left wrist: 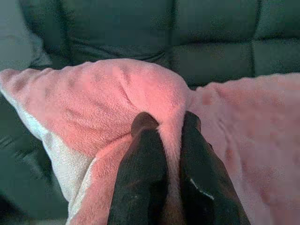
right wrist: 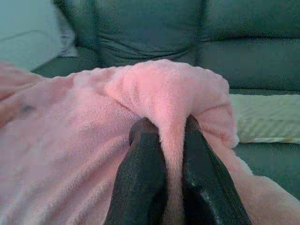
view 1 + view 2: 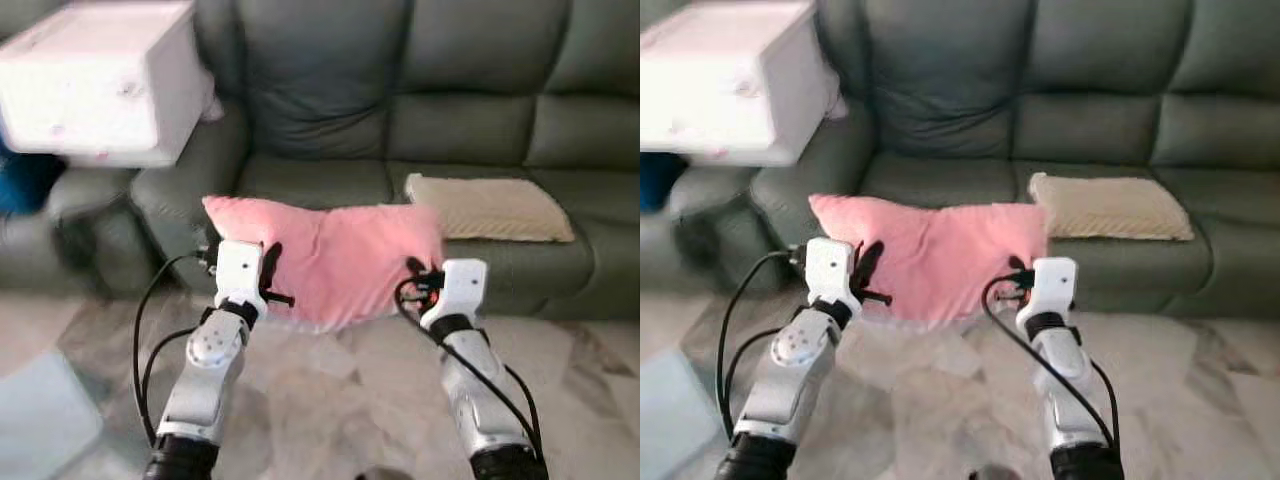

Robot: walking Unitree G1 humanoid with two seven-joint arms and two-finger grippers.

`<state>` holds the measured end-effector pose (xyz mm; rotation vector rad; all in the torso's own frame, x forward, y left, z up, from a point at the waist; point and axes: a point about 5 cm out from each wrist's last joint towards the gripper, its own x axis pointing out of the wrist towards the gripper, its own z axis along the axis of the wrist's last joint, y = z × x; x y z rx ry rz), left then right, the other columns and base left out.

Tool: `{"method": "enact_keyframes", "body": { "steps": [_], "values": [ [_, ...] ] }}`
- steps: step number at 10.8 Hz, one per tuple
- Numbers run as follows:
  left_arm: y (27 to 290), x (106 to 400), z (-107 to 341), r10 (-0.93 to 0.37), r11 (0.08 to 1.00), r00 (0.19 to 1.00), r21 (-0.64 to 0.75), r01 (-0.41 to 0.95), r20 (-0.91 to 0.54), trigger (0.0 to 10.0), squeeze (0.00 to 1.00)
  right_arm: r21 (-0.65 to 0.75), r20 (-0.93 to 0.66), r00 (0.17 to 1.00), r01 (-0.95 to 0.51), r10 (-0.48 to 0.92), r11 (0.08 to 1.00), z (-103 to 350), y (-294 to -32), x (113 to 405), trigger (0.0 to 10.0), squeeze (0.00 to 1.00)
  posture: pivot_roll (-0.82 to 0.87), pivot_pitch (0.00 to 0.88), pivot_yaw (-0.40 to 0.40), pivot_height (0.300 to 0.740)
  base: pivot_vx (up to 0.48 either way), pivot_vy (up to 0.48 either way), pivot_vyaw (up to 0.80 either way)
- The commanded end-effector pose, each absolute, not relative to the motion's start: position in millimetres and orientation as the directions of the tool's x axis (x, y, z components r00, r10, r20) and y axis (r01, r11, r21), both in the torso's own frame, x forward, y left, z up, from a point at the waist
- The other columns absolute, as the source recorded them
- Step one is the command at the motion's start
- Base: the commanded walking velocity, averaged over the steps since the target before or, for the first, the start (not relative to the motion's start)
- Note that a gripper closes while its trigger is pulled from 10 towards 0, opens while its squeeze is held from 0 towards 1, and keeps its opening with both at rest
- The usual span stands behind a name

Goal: Move the pillow to the sofa

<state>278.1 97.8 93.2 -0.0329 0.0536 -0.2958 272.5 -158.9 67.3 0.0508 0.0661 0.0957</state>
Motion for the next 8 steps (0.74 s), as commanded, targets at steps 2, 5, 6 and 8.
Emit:
{"method": "enact_keyframes", "body": {
  "steps": [2,5,6,8],
  "values": [
    [83.9,278.1,101.8,-0.345,0.938,0.939,-0.042,0.344,-0.012,10.0,0.0,0.037,-0.038,0.997,-0.067,0.069,0.997,74.1,-168.1,273.8,10.0,0.0,0.01,0.0,-0.013,0.74,0.452,0.0,0.0],
    [83.9,277.9,101.8,-0.351,0.936,0.936,-0.037,0.35,-0.015,10.0,0.0,0.036,-0.039,0.997,-0.068,0.069,0.997,73.9,-167.6,273.9,10.0,0.0,0.01,0.0,-0.011,0.74,0.453,0.0,0.0],
    [83.5,278.0,101.7,-0.353,0.935,0.936,-0.036,0.352,-0.018,10.0,0.0,0.036,-0.039,0.997,-0.068,0.069,0.997,74.0,-167.4,274.1,10.0,0.0,0.01,0.0,-0.012,0.74,0.454,0.0,0.0],
    [82.1,277.6,101.0,-0.362,0.932,0.932,-0.034,0.361,-0.022,10.0,0.0,0.033,-0.041,0.997,-0.071,0.072,0.997,73.7,-167.2,274.5,10.0,0.0,0.01,0.0,-0.015,0.74,0.435,0.0,0.0]
  ]
}}
